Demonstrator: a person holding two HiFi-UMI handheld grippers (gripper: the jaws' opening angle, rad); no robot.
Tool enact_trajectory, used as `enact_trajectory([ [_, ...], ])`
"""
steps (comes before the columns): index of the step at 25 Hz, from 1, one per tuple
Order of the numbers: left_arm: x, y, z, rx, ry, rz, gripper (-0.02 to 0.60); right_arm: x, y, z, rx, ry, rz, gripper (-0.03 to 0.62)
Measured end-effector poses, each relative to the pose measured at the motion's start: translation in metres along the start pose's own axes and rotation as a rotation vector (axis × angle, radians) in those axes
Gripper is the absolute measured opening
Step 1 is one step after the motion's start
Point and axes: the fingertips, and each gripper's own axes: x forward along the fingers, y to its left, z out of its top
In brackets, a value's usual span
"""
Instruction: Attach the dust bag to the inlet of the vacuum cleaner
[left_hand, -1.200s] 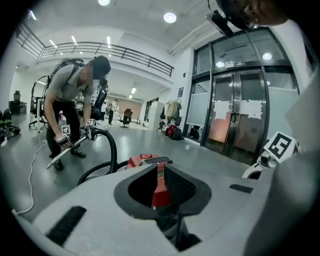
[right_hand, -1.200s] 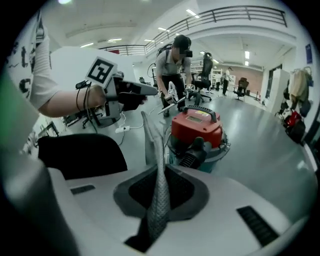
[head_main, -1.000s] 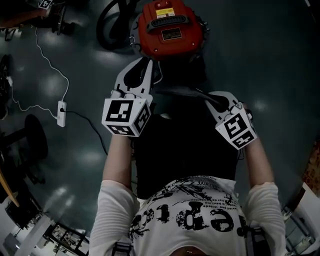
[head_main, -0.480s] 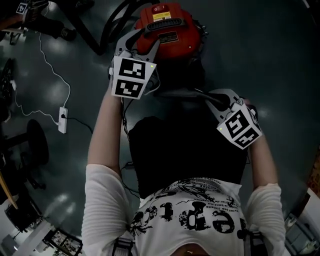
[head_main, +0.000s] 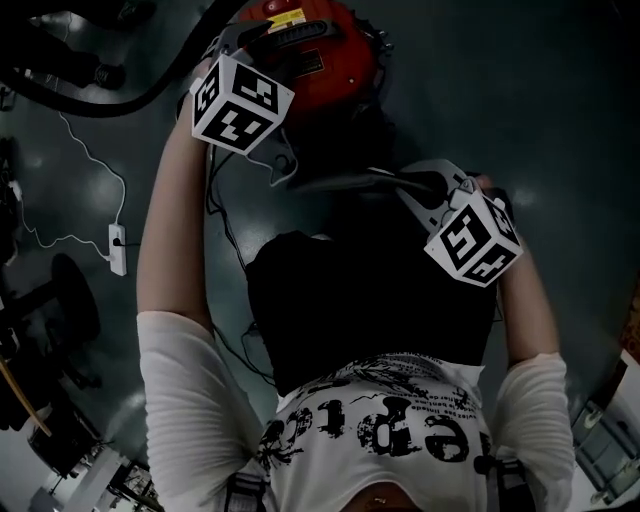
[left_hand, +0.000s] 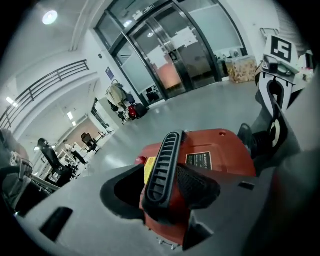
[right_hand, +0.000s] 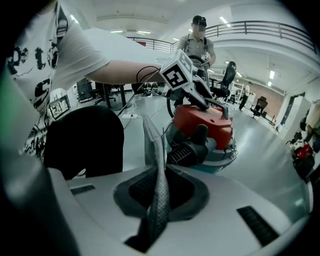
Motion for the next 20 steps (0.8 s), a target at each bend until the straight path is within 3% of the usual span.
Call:
enact_trajectory([
  [4,0.011,-0.003,0.011,0.032,-0.018,-0.021,0.164,0.009,0.0,-0.005,0.006,-0.013,-0.002,0.025],
  [9,0.01,-0.002,0.012,0.083,-0.026,0.012,0.147,0.017,-0.013,-0.011,-0.036,-0.001,-0.053,0.026],
  [20,0.01,-0.003,0.011,0.086,-0.032,0.019,0.144,0.024,-0.033,-0.01,-0.129,0.038,-0.149,0.043],
])
